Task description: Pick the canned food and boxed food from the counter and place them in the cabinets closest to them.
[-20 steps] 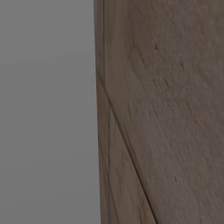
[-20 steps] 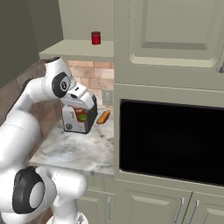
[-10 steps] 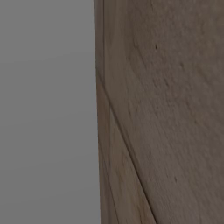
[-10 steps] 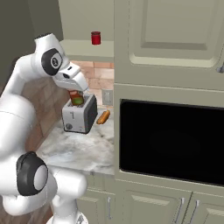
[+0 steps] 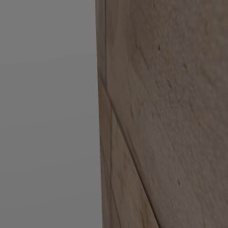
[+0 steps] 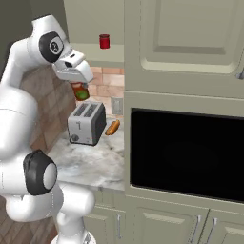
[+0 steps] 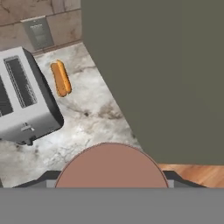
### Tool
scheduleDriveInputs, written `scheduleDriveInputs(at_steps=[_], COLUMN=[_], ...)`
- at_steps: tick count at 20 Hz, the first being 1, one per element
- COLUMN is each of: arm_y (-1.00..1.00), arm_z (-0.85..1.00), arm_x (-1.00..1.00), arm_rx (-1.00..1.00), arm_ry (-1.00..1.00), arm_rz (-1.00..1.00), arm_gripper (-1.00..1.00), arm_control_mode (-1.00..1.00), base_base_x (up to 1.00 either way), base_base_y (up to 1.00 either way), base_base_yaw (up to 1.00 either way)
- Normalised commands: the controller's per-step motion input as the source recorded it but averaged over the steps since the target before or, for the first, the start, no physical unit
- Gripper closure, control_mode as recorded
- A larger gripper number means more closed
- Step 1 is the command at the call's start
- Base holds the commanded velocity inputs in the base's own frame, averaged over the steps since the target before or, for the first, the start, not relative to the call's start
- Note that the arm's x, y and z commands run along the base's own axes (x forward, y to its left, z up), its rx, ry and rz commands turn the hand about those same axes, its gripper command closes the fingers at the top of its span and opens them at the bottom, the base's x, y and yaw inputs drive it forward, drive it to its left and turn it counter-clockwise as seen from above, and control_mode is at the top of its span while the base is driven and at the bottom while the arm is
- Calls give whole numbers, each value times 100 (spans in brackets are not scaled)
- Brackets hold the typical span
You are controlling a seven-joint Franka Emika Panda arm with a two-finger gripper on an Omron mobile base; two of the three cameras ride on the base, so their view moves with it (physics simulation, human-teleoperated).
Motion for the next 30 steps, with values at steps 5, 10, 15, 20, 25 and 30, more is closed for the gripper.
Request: scheduleDriveInputs(at_steps=[5,10,15,20,25,30], arm_y=[0,0,0,0,0,0], arm_z=[-4,34,41,-22,-46,20], arm_x=[-1,0,0,-7,-10,13], arm_rx=[-4,-2,0,0,0,0], arm_ry=[-14,-22,-17,-14,-17,-12], arm_rz=[9,6,7,13,17,9], arm_gripper=[100,100,100,100,100,100], arm_control_mode=[-100,-100,-100,-100,-100,-100], base_base_x=[0,0,0,0,0,0], base_base_y=[0,0,0,0,0,0], base_base_yaw=[0,0,0,0,0,0])
